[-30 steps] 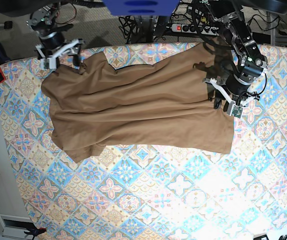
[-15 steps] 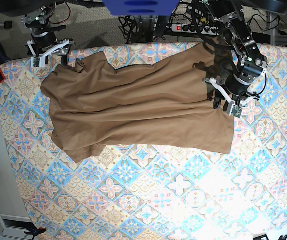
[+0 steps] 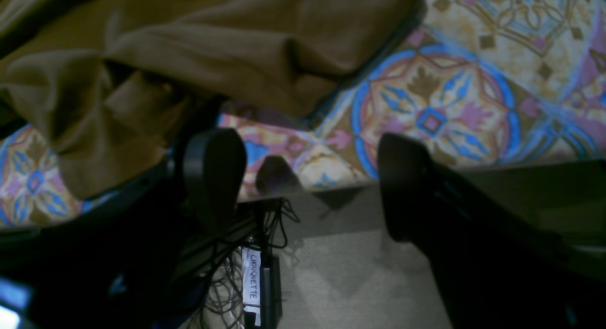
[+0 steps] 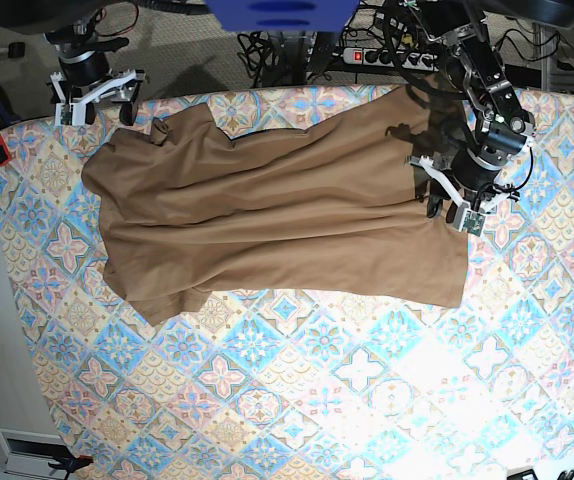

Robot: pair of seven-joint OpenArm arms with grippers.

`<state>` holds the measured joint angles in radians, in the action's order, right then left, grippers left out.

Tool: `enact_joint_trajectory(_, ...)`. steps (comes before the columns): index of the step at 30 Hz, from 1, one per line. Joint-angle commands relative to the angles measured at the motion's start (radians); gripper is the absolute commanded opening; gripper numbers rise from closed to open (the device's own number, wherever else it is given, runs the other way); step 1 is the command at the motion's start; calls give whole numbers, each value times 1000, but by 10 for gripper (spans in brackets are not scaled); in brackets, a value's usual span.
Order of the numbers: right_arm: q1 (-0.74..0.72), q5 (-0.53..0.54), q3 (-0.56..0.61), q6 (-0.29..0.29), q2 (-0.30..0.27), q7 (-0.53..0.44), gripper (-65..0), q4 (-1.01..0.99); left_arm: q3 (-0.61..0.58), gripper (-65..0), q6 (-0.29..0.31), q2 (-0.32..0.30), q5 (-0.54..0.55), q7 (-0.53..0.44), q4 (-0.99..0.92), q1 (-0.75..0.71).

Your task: Layout the t-shirt on the table in an organized manner, then fold the t-shirt properly

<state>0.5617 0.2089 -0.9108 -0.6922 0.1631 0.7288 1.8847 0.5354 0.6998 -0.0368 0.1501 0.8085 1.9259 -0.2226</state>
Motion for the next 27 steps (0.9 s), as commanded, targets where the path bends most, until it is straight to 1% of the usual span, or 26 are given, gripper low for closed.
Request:
enact_joint_trajectory(1, -9, 17, -4, -6, -6, -22, -212, 16, 1, -471, -2, -7, 10, -22, 17, 7)
enact_joint_trajectory(8, -22, 16, 5, -6, -6, -16, -212, 16, 1, -471, -2, -7, 10, -22, 17, 7)
enact_joint_trajectory(12, 4, 19, 66, -6, -6, -16, -212, 20, 1, -471, -2, -7, 6, -22, 16, 7)
enact_joint_trajectory(16, 19, 19, 118, -6, -6, -22, -212, 22, -4, -471, -2, -4, -36, -22, 16, 10)
enact_joint_trajectory(19, 19, 21, 144, -6, -6, -22, -212, 22, -4, -471, -2, -1, -40, -22, 16, 9)
enact_joint_trajectory(27, 16, 21, 155, -6, -6, -22, -212, 22, -4, -471, -2, -5, -40, -22, 16, 7)
